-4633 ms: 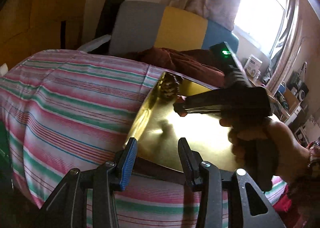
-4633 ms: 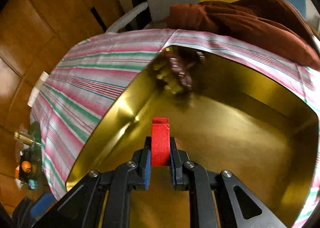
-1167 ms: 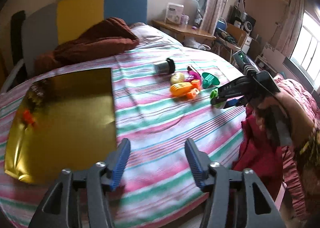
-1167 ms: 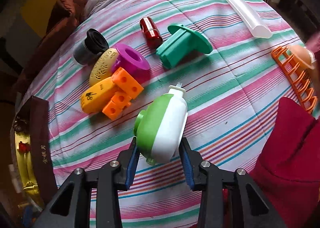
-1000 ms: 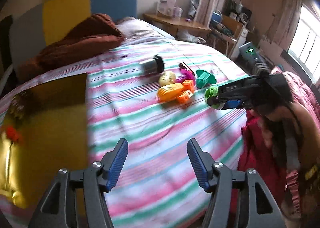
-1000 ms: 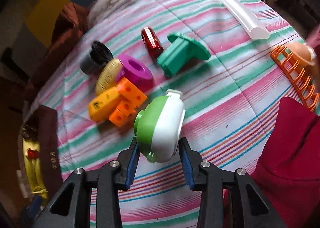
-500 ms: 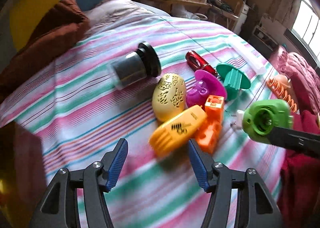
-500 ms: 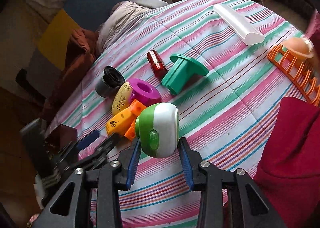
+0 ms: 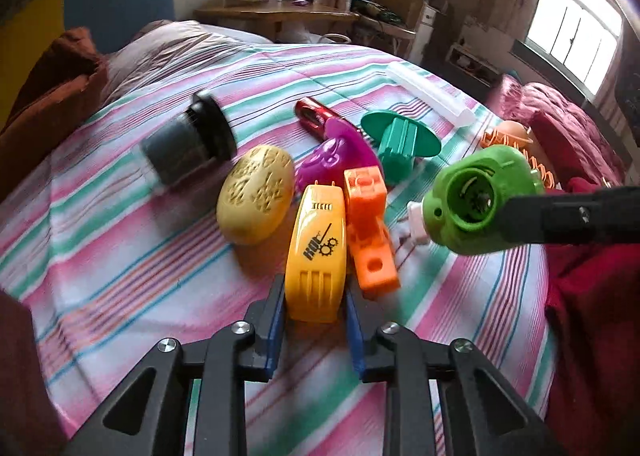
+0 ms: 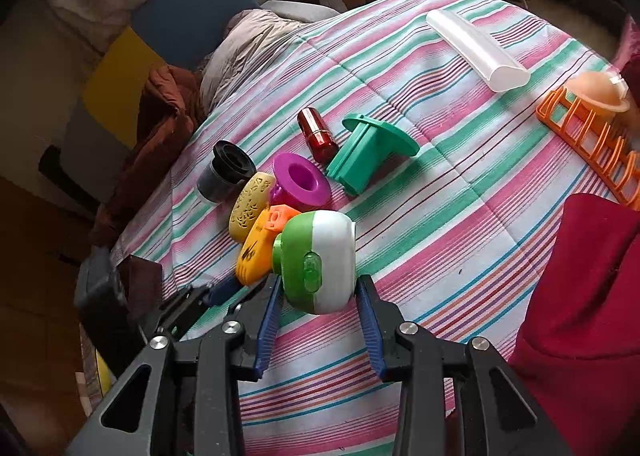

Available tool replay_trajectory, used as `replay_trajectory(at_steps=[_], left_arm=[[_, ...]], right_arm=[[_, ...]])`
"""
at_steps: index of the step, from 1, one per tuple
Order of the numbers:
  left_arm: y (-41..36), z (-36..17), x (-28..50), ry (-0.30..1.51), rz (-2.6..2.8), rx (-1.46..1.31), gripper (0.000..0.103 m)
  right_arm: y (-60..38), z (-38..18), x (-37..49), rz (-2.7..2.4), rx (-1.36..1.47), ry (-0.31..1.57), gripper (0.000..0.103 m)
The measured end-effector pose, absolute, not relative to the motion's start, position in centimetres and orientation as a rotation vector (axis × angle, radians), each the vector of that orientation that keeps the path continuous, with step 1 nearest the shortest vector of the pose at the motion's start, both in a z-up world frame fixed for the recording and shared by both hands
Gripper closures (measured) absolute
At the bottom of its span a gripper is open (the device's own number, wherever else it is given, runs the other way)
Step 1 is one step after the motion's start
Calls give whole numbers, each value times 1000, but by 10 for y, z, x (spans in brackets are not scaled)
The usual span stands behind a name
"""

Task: Organize rigid objects
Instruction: 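Grasp the yellow toy with the left tool while the right tool holds the plug, then carry the yellow toy into the gold tray and open the left tool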

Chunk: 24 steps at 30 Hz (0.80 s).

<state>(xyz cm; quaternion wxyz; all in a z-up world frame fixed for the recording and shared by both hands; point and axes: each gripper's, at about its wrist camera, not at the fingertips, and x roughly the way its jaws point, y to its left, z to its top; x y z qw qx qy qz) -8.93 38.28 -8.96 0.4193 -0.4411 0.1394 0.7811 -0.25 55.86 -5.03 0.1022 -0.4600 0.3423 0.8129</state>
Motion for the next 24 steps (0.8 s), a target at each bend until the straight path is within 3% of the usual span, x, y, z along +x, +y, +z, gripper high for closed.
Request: replay_trajectory(at_steps=[3,8,15,16,18,24], left_arm=[[370,-88,-82,309,1981,-1138,77],[365,-85,-63,390,2008,-1113,77],[384,-87,-77,347,2036,-1164,70],[386,-87,-78,356,2041,-1158,70],[387,-86,-77,376,2039,-1142,75],[374,-86,-69,414,2027,-1114,77]], right_arm=[[559,-52,-4,2379,-1383,1000,66],[557,-61,-11,2326,-1458,974,66],[558,-73,-15,2261,-1551,1008,62],[559,-72,-14,2265,-1544,1018,59],[563,-73,-12,2252,-1533,1052,42],[565,-74,-13,2229,-1538,1053,39]])
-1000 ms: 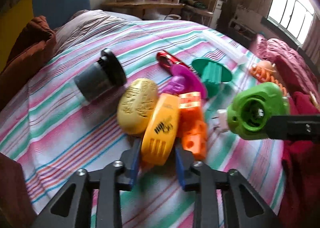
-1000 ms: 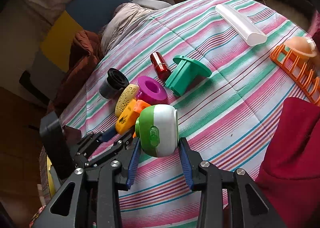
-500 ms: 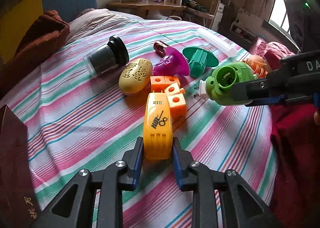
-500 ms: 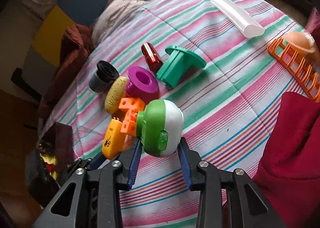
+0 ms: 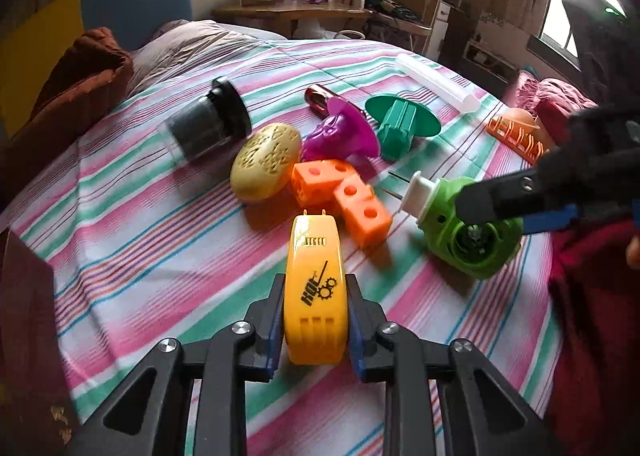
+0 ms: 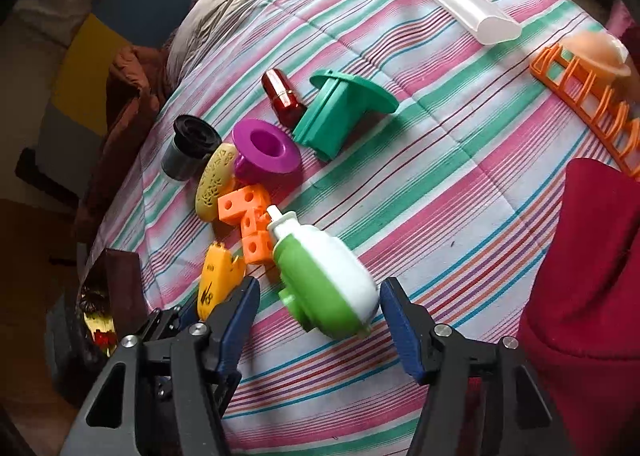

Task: Organize rigid objects
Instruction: 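Carry the yellow toy into the gold tray and open the left tool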

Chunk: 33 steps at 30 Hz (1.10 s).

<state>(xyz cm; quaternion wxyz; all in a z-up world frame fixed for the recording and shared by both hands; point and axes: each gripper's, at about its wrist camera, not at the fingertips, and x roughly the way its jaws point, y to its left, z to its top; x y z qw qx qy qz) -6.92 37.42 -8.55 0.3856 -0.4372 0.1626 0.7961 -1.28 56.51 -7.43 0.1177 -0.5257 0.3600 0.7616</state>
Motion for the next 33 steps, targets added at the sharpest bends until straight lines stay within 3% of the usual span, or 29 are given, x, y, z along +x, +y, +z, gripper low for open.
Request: replay_trajectory(at_steps=[9,21,33], left_arm=[[318,-57,-55,121,2049,-1129,77],[200,-10,-29,-81,2174,-1041,77],[44,-40,-69,-233,2451,-1283,77]], right_arm=[[542,-73,-27,2238,-1635,761,48],[537,-79,-28,2213,-1700,703,48],[541,-70,-15,2255,-1637,736,48]])
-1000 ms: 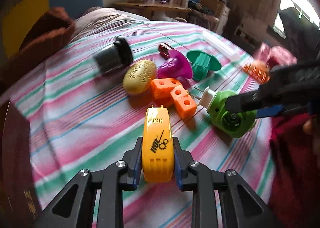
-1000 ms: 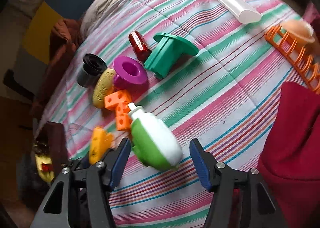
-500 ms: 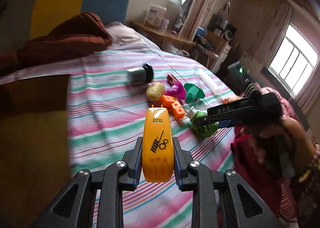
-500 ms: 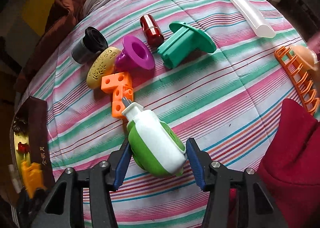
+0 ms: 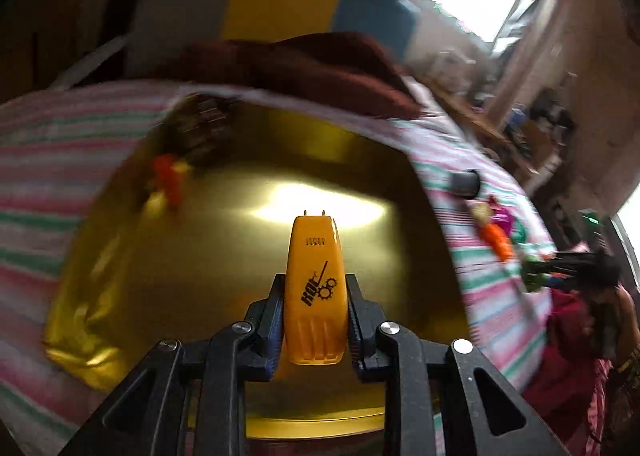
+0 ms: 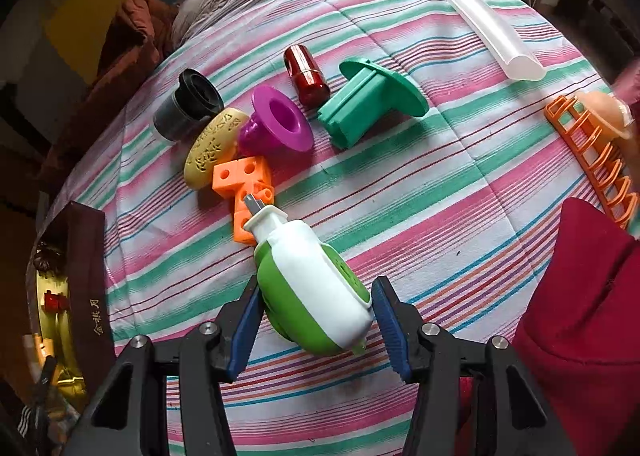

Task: Organize rigid objects
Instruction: 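Carry the yellow toy into the gold tray and open the left tool, then carry the white-green plug into the gold tray and open the right tool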

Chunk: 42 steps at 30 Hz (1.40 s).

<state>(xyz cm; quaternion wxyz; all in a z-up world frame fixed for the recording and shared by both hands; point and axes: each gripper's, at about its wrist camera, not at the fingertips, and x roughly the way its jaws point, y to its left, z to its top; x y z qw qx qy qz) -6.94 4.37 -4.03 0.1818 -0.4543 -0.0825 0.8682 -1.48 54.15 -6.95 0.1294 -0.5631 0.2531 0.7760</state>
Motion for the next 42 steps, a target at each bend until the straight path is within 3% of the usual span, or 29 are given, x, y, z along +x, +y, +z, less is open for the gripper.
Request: replay_trajectory(at_steps=[5,17,22,28,42], left_arm=[[14,-52,-86,-232,2520,-1362,77],[14,-59,-103,-19,2674,-1445,77],[2,-58,-97,-97,2698,-1456,68],[-12,-41,-64,-287,2727,-1312,65],[36,-12,9,-152,2624,-1005,62]], right_arm=[[544,-67,-10,2257,-1618,743,48],[537,-66,-11,2262,-1587,763,48],[538,-63,-4,2266,-1581,766,48],[540,-59,-2,2285,-1549,785,48],[534,-51,7,2397,-1482,1046,48]])
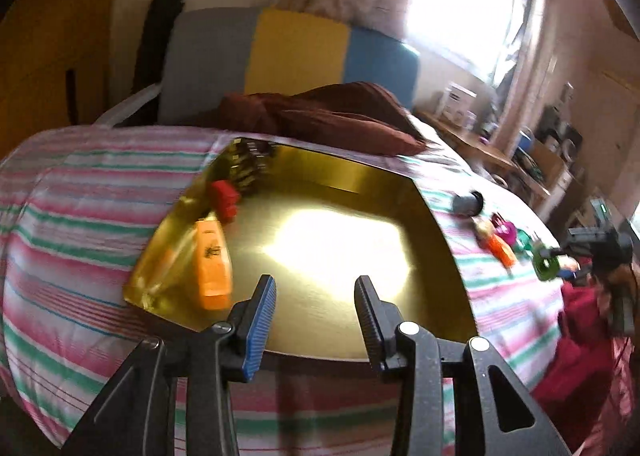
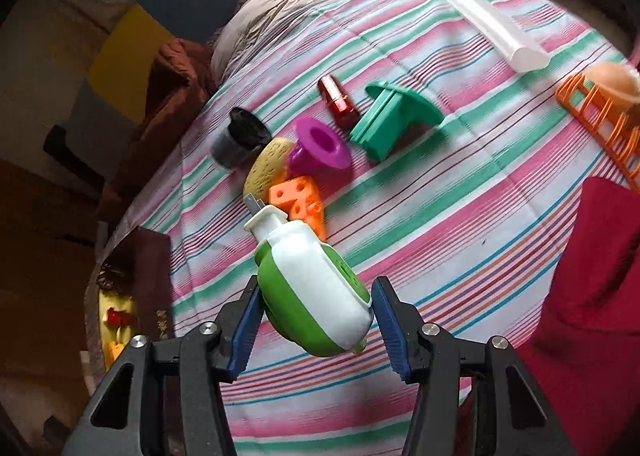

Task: Organize rigid objects
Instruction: 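Carry the white-green plug into the gold tray and open the right tool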

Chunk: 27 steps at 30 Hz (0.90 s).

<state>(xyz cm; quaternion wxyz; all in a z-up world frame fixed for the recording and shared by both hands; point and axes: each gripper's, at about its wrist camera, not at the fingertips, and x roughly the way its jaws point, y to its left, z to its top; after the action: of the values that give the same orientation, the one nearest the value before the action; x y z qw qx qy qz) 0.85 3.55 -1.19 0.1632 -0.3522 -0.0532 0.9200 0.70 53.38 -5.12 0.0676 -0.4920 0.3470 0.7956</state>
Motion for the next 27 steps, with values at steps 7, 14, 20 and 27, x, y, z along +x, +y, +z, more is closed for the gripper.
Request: replay_trajectory(at_steps=[7,14,20,27], left_arm=[[49,-14,22,-94,2577,-984,62],[38,-22,24,-118,2581,-1002,62],[21,-21,29,-154,2612,-979,62],[6,-23,30,-182,2622,-1001,62]], right_arm=[[484,-45,4,2481,-1555,1086,48],[370,-11,-37,2713,-1675,948,48],[263,-9,-91,2810,-1807,763,48],[181,-43,-156,2768,-1865,488,48]])
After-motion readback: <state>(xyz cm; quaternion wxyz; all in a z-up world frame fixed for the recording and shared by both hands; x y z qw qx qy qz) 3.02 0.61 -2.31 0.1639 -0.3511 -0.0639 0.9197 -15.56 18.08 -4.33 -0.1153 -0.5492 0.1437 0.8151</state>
